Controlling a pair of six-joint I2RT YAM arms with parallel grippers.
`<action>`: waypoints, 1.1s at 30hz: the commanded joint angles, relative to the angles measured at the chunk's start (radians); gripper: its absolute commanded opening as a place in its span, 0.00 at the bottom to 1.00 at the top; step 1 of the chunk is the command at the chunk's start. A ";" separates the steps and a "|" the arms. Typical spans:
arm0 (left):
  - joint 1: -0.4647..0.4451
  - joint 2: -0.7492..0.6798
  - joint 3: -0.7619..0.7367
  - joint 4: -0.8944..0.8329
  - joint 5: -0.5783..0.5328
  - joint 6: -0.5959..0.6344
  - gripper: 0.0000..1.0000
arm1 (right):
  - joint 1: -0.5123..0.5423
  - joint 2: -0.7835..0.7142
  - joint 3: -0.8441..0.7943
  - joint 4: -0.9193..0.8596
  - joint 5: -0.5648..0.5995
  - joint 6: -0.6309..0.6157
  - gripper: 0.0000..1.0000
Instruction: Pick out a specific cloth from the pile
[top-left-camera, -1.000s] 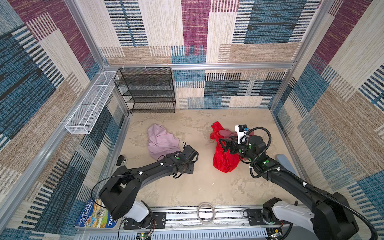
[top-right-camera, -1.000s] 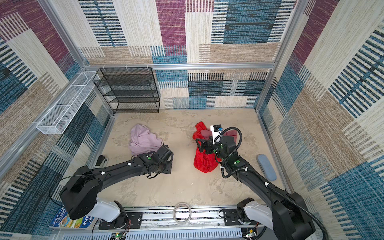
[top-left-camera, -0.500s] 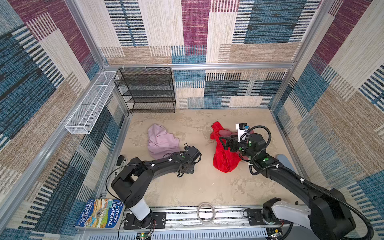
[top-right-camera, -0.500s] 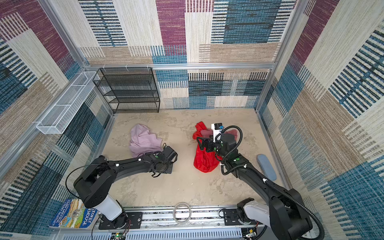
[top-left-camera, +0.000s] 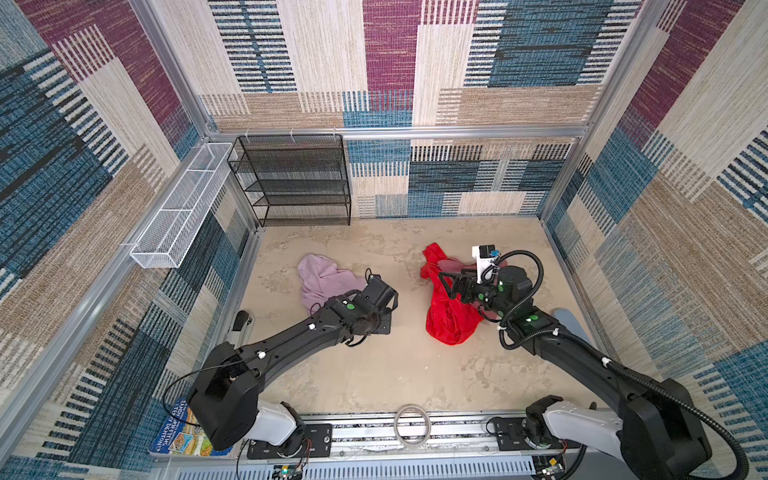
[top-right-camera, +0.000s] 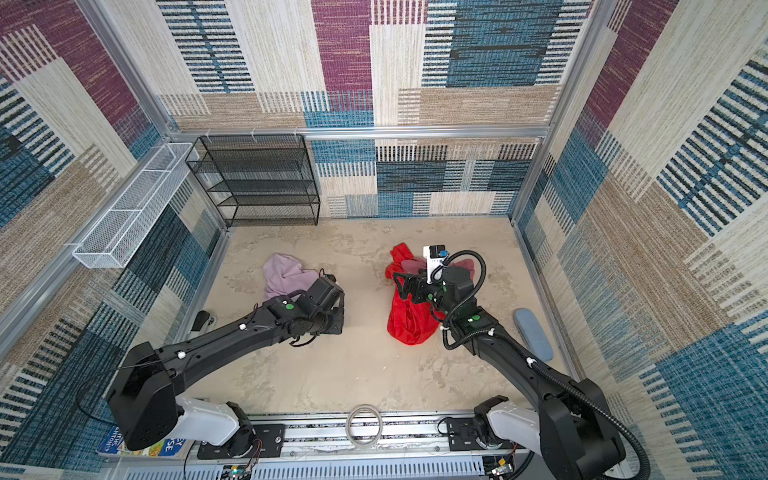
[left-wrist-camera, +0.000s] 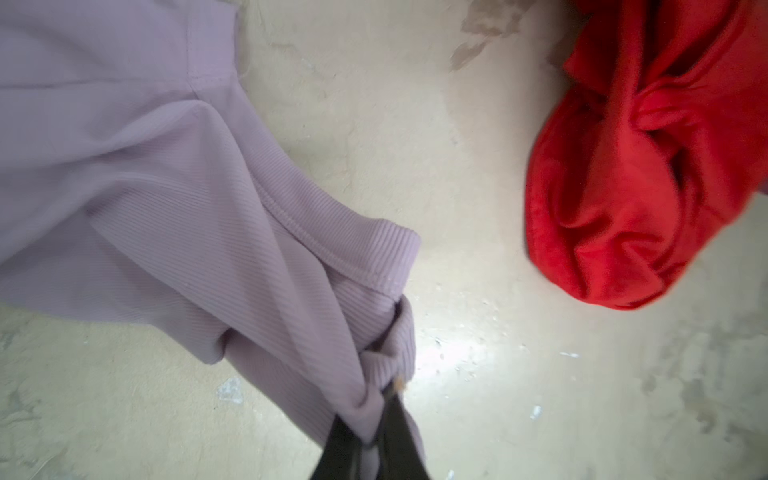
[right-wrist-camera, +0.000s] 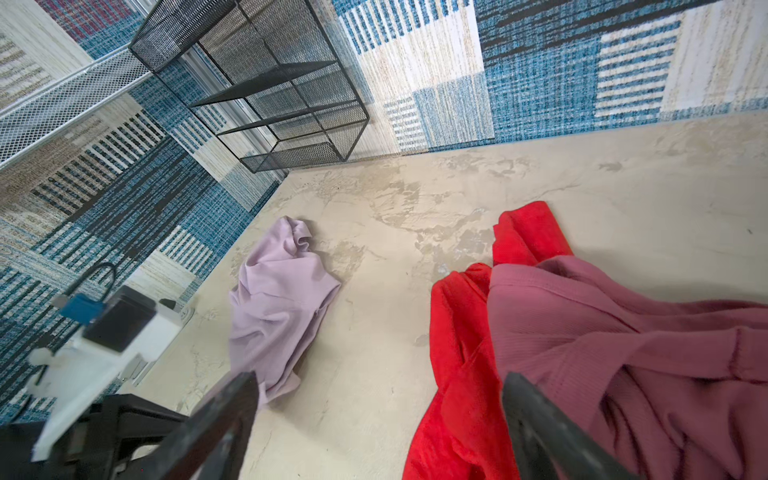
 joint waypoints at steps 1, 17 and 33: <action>0.001 -0.044 0.037 -0.080 0.029 -0.004 0.00 | 0.000 0.012 0.014 0.024 -0.027 0.023 0.94; 0.099 -0.186 0.260 -0.266 -0.065 0.106 0.00 | -0.001 0.040 0.031 0.032 -0.064 0.037 0.93; 0.459 -0.082 0.257 -0.028 0.092 0.227 0.00 | -0.001 0.084 0.054 0.030 -0.077 0.033 0.93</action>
